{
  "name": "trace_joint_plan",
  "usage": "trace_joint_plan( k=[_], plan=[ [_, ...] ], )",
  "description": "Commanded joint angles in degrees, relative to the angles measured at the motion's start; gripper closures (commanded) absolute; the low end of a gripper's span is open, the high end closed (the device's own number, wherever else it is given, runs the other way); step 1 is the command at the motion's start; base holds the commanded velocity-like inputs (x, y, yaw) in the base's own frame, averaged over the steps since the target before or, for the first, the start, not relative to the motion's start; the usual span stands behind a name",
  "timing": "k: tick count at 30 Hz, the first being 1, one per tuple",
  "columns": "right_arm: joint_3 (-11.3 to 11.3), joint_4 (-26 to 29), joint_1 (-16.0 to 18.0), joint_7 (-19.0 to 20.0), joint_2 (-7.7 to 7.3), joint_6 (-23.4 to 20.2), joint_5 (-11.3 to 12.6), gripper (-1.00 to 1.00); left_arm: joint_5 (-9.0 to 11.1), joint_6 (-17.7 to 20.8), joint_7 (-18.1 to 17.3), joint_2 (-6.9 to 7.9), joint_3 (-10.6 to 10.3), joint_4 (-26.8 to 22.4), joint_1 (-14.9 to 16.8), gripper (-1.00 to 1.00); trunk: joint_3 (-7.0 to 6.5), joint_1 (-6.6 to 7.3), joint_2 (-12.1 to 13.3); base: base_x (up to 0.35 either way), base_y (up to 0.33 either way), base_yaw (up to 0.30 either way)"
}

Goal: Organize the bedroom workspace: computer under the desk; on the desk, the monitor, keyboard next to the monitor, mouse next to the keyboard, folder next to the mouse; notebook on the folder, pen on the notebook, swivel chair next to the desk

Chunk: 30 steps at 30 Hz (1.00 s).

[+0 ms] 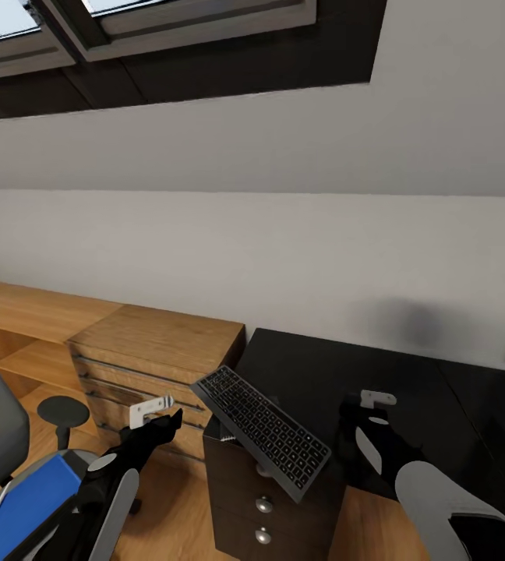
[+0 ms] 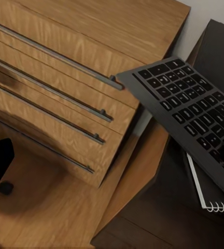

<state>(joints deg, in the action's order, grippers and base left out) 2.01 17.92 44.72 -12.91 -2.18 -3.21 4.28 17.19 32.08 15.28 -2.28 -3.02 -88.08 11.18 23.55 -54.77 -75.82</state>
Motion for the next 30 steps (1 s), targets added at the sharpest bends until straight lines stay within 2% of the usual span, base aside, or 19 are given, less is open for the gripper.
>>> trace_joint_plan(
  k=[1, 5, 15, 21, 22, 24, 30],
  plan=[
    [-0.16, 0.15, 0.01, -0.11, 0.20, -0.23, 0.56, 1.00, 0.56, 0.11, 0.53, 0.03, -0.06, 0.22, 0.03, -1.00, 0.07, 0.00, -0.04, 0.000, 0.000, 0.000],
    [-0.38, 0.36, 0.01, -0.04, 1.45, -0.13, 0.41, 1.00, 0.49, 0.02, 0.50, 0.02, -0.05, 0.89, -0.01, -1.00, 0.07, 0.00, -0.04, 0.128, 0.000, 0.000],
    [-0.76, 0.65, 0.01, 0.18, 2.00, 0.12, 0.40, 1.00, 0.48, 0.00, 0.45, 0.00, -0.06, 1.07, 0.02, -1.00, 0.07, 0.00, -0.04, 0.290, 0.000, 0.000],
    [-5.70, 0.68, 0.01, -0.10, 5.63, 0.70, 0.31, 1.00, 0.46, 0.00, 0.53, 0.00, -0.06, 1.07, 0.03, -1.00, 0.07, 0.00, -0.04, 0.074, 0.000, 0.000],
    [-6.35, 0.62, -0.02, -0.18, 6.52, 0.81, 0.31, 1.00, 0.42, 0.00, 0.53, 0.00, -0.06, 1.07, 0.02, -1.00, 0.07, 0.00, -0.04, 0.010, 0.000, 0.005],
    [-6.80, 0.52, -0.01, -0.24, 7.38, 0.89, 0.31, 1.00, 0.40, 0.05, 0.54, 0.00, -0.06, 1.07, 0.05, -1.00, 0.07, 0.00, -0.04, 0.005, 0.000, 0.078],
    [-6.88, 0.69, -0.01, -0.21, 7.68, 0.97, 0.32, 1.00, 0.46, 0.08, 0.62, 0.01, 0.19, 0.93, 0.06, -1.00, 0.07, 0.00, -0.04, 0.001, 0.000, 0.139]
  ],
)
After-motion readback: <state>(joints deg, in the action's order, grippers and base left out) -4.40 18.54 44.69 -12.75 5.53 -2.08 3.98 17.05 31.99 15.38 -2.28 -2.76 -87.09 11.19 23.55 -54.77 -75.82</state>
